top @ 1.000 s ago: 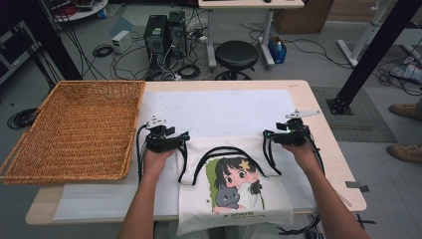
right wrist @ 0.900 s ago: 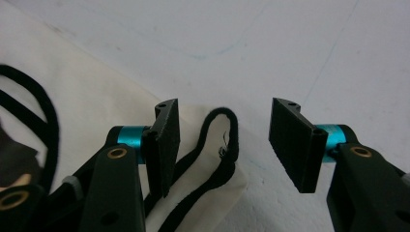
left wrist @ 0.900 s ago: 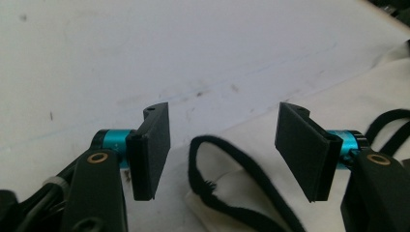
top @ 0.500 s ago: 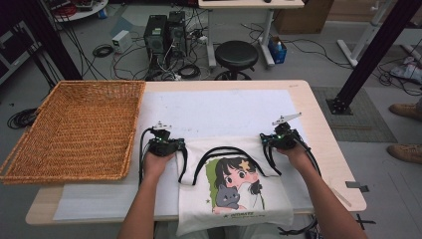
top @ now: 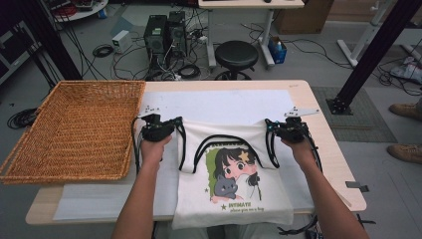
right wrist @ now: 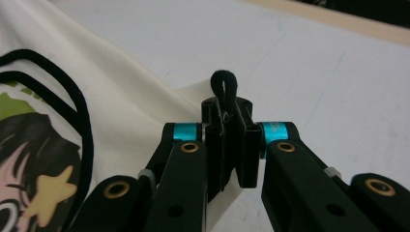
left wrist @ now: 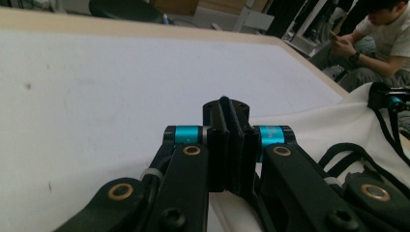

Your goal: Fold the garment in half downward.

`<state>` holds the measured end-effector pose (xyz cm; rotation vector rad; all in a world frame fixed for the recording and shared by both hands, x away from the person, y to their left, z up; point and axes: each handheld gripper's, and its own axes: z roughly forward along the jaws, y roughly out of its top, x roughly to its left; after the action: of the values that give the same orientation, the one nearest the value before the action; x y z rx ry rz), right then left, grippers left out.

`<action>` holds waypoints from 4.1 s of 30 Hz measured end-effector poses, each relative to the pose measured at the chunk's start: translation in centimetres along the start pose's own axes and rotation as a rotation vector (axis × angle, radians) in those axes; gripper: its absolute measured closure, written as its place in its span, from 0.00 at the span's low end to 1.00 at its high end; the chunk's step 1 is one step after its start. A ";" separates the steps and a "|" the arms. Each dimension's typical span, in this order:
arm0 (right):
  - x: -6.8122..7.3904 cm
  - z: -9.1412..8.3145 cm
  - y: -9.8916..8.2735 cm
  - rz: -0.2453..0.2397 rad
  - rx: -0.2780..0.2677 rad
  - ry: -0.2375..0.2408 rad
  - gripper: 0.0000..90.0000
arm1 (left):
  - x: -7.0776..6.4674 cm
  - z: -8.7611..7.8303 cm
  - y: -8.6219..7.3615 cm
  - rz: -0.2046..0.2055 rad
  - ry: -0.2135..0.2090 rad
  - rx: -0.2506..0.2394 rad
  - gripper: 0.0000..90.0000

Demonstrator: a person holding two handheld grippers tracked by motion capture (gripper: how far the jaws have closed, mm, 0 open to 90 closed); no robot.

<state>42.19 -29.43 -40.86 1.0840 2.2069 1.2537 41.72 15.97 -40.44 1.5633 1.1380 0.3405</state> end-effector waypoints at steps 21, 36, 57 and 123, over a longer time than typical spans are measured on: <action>2.5 -4.2 -1.9 0.003 -0.114 0.009 0.95 | -3.7 -5.4 -3.9 0.111 -0.102 -0.176 0.96; 6.8 -9.2 -8.5 -0.031 -0.129 0.089 0.95 | -7.1 -10.5 -11.1 0.108 -0.136 -0.159 0.94; 6.9 -10.9 -9.0 0.132 -0.106 0.004 0.43 | -5.7 -8.9 -8.9 0.024 -0.029 0.052 0.44; 4.4 -3.3 -6.3 0.050 0.113 -0.065 0.99 | -2.7 -4.9 -8.4 -0.047 -0.007 0.162 0.96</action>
<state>34.56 -29.77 -44.26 1.2125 2.2377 1.1089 32.74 16.04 -45.18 1.6741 1.2194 0.2153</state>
